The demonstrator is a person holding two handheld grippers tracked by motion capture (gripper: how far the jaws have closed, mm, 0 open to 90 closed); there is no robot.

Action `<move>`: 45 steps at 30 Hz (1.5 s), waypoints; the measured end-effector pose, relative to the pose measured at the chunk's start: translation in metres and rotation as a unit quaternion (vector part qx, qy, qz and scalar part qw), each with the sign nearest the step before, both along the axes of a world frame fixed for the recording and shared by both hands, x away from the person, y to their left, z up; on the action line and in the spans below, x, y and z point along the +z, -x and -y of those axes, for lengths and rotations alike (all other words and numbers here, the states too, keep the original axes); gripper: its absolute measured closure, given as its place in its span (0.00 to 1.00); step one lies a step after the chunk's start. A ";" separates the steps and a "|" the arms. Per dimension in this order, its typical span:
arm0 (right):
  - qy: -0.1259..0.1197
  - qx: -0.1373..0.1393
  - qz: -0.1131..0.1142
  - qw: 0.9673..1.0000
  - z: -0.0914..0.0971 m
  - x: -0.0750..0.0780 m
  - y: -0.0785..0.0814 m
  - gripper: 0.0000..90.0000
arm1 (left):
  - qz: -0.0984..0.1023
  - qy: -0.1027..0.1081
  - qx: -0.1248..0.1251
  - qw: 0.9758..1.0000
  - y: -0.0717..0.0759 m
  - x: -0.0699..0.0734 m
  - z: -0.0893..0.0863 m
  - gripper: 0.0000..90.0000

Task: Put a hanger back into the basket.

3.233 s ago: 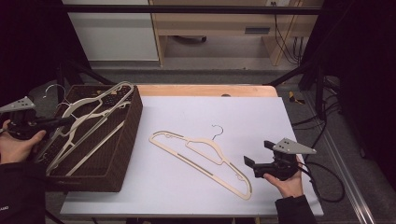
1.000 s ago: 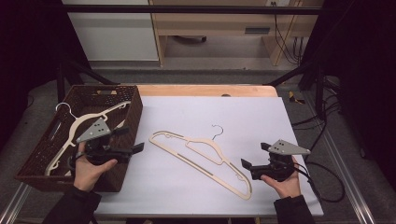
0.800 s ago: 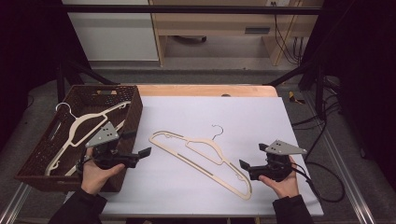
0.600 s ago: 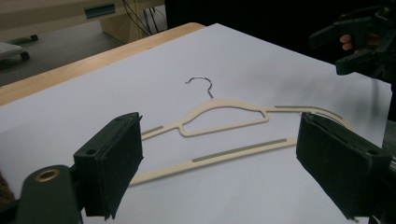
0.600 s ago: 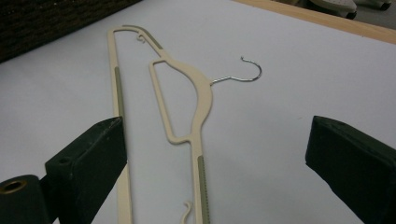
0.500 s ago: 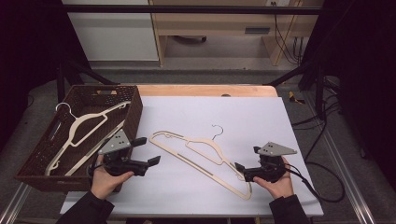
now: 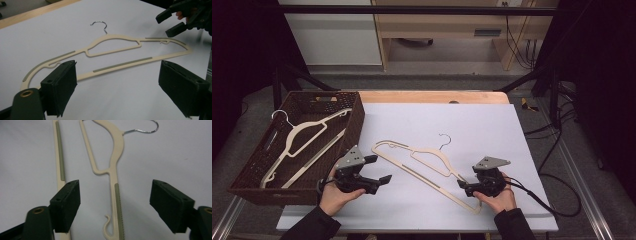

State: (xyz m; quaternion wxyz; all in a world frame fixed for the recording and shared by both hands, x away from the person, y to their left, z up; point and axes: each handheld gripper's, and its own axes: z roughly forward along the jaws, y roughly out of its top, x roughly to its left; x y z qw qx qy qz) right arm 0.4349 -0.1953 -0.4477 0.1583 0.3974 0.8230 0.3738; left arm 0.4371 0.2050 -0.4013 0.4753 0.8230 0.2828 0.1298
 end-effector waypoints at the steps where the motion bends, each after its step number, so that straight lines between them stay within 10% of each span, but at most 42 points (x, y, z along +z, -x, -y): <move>1: 0.003 0.001 -0.004 1.000 -0.001 -0.002 -0.001 0.33 | 0.000 0.000 0.000 1.000 0.000 0.000 0.000 0.16; 23: 0.071 0.024 -0.044 0.996 -0.013 -0.023 -0.008 0.69 | -0.018 -0.018 -0.003 1.000 -0.003 -0.013 0.005 0.16; 45: 0.058 0.019 -0.058 0.996 -0.014 -0.022 -0.017 0.88 | -0.021 -0.018 -0.002 1.000 -0.005 -0.013 0.006 0.17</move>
